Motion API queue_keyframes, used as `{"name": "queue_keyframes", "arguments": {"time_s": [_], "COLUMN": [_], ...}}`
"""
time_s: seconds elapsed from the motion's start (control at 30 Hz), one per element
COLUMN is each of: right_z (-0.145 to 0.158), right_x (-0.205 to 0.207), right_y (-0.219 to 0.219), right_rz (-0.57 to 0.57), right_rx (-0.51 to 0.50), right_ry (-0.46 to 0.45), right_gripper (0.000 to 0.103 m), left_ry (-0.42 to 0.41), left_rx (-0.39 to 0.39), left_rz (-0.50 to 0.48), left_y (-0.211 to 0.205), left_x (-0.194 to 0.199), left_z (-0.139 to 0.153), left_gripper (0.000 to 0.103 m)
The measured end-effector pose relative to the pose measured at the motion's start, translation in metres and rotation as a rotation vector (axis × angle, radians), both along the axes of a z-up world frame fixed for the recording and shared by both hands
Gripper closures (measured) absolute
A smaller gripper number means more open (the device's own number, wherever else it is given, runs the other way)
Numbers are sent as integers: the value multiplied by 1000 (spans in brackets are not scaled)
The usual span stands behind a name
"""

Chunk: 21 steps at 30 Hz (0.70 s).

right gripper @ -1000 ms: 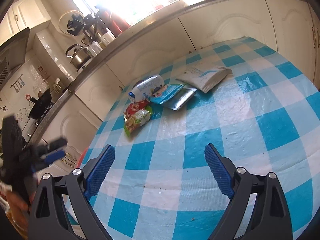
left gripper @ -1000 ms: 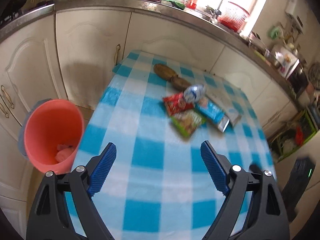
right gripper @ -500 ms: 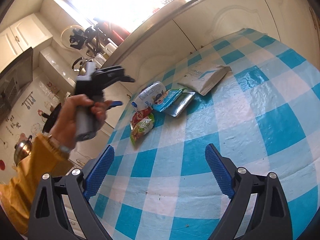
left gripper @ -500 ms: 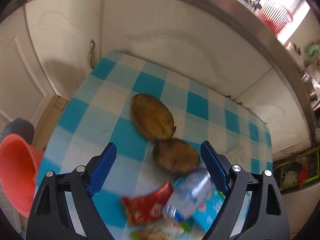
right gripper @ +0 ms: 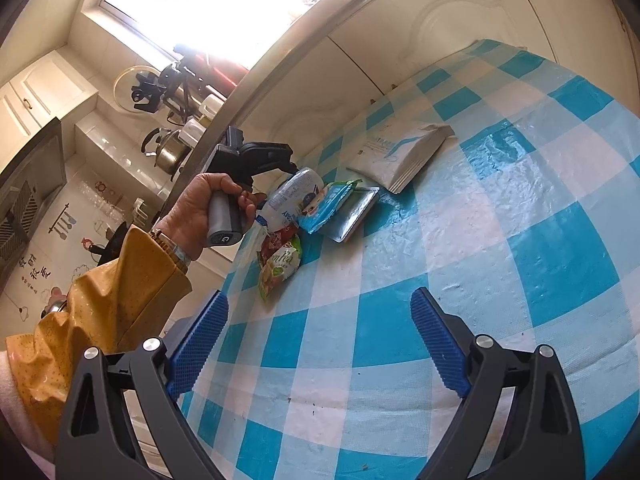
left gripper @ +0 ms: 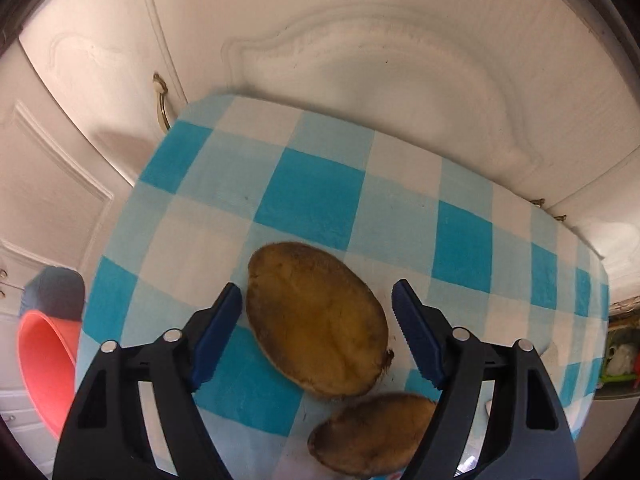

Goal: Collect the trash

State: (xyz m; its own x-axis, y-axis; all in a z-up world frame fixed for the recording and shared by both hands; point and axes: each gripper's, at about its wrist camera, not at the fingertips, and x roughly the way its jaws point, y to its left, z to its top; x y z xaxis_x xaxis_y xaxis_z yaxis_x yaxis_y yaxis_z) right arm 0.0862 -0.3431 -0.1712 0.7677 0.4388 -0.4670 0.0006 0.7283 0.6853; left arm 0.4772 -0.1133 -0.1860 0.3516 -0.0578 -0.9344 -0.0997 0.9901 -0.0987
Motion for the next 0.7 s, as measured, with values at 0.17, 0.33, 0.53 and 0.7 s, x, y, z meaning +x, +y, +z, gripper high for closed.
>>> {"name": "queue_keyframes", "arguments": {"time_s": [0.17, 0.33, 0.53, 0.7], "right_z": [-3, -6, -6, -7], "right_x": [1, 4, 6, 6], "right_y": [-1, -3, -3, -5], "right_rz": [-5, -11, -11, -25], "right_rx": [6, 16, 7, 3], "right_ry": [18, 43, 55, 56], "right_gripper": [11, 11, 11, 11], "left_ry": [-20, -43, -43, -53], "left_rx": [70, 72, 67, 51], "left_rz": [-39, -84, -186, -277], "left_y": [-11, -14, -19, -28], "left_x": [-8, -28, -78, -129], "left_z": [0, 1, 2, 5], "left_gripper": [33, 34, 34, 34]}}
